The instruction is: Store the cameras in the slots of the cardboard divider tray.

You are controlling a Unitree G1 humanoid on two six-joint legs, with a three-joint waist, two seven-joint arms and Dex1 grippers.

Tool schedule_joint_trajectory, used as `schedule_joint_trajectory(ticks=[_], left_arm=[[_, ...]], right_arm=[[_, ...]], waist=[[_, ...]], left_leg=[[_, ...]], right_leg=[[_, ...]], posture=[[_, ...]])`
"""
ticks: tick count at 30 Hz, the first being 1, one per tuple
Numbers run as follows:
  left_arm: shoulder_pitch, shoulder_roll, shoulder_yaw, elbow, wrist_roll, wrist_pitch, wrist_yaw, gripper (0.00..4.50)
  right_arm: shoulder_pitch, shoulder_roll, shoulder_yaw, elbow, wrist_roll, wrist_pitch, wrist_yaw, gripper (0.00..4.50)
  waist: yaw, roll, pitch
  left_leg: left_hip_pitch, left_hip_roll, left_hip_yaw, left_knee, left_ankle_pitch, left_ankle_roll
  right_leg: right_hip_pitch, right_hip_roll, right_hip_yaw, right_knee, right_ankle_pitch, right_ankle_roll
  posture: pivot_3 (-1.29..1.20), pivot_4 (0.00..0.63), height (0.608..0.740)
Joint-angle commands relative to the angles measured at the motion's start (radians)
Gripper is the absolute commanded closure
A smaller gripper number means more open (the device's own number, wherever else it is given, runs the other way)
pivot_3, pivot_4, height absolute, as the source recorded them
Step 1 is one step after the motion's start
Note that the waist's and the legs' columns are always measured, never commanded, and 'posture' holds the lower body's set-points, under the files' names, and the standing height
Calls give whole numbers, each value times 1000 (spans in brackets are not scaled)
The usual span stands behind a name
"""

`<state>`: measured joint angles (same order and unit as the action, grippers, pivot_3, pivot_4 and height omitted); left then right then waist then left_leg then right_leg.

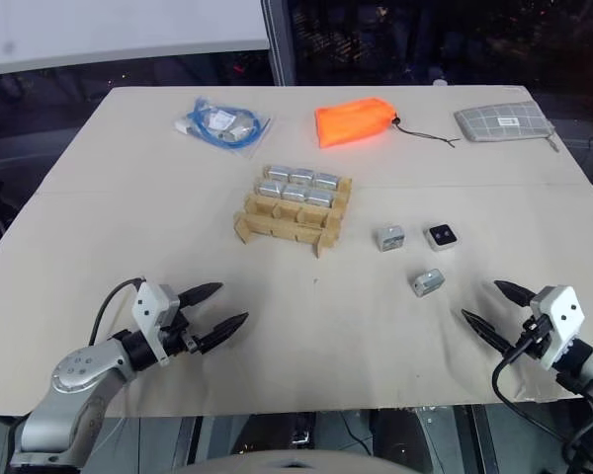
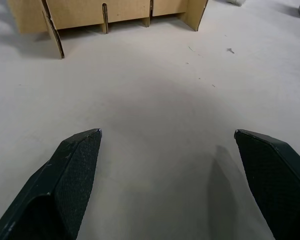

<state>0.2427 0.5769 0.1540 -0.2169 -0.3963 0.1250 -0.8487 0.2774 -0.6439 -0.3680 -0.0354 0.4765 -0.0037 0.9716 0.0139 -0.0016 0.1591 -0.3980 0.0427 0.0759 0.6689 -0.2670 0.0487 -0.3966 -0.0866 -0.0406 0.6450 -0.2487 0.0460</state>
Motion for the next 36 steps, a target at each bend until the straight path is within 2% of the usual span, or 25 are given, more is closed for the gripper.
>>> schedule_joint_trajectory(ticks=[1, 26, 29, 32, 36], left_arm=[[14, -4, 25, -36, -15, -19, 4, 94], [-30, 6, 9, -18, -11, -22, -34, 94], [-47, 38, 11, -32, -54, -15, -115, 94], [-84, 127, 11, -55, -141, 45, -263, 94], [-159, 237, -7, -32, -140, 36, -399, 94]], right_arm=[[-10, -14, -19, -10, 14, 7, 7, 0], [-41, -35, -9, -14, -9, 28, 20, 0], [-63, -71, 8, -5, -21, 42, 49, 0], [-113, -125, 47, 21, -48, 39, 99, 0], [-209, -173, 108, 75, -70, 31, 173, 0]], waist=[[0, 0, 0], [0, 0, 0], [0, 0, 0], [-2, -1, 0], [-2, -1, 1]], left_leg=[[0, 0, 0, 0, 0, 0], [0, 0, 0, 0, 0, 0], [0, -1, 0, 0, 0, 0], [0, -1, 0, 0, 0, 0], [0, -1, 0, 0, 0, 0]], right_leg=[[0, 0, 0, 0, 0, 0], [0, 0, 0, 0, 0, 0], [0, 0, 0, 0, 0, 0], [0, 0, 0, 0, 0, 0], [0, 1, -1, 0, 0, 0]], posture=[[0, 150, 740], [0, 150, 740], [0, 150, 740], [0, 150, 740], [0, 150, 740]])
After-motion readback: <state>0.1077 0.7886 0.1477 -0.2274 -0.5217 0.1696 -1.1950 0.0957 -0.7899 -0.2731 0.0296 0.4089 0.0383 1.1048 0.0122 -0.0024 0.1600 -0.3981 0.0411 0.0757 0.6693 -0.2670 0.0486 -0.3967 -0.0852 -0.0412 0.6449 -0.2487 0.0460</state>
